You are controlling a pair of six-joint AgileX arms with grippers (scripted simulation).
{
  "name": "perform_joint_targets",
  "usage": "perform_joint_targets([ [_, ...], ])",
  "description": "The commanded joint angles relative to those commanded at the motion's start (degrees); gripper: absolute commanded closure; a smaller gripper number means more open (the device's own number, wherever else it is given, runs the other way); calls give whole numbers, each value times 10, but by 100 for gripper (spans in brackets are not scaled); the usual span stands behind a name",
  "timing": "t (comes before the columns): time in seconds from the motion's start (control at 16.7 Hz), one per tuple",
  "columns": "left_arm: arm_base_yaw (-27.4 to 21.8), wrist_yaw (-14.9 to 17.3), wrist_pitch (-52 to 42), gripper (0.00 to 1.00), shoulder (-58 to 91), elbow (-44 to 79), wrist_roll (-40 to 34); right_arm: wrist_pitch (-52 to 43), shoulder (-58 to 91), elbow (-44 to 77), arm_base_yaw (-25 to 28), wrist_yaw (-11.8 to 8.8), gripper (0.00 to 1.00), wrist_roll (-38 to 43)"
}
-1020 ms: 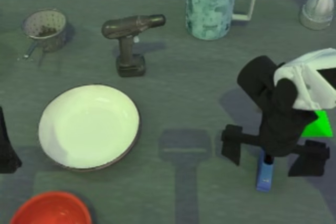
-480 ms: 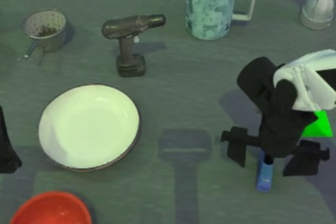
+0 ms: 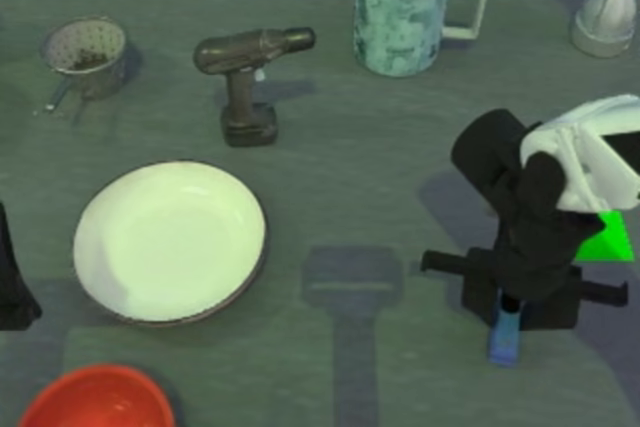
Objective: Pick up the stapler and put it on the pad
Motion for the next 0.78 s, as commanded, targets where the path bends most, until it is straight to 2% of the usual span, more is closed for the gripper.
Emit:
perform_joint_targets([
  [0.6,0,0,0,0,0,0,0,-4,-2,1,-1,2,100,-2],
  [0.78,0,0,0,0,0,0,0,-44,-17,28,1,2,100,-1],
])
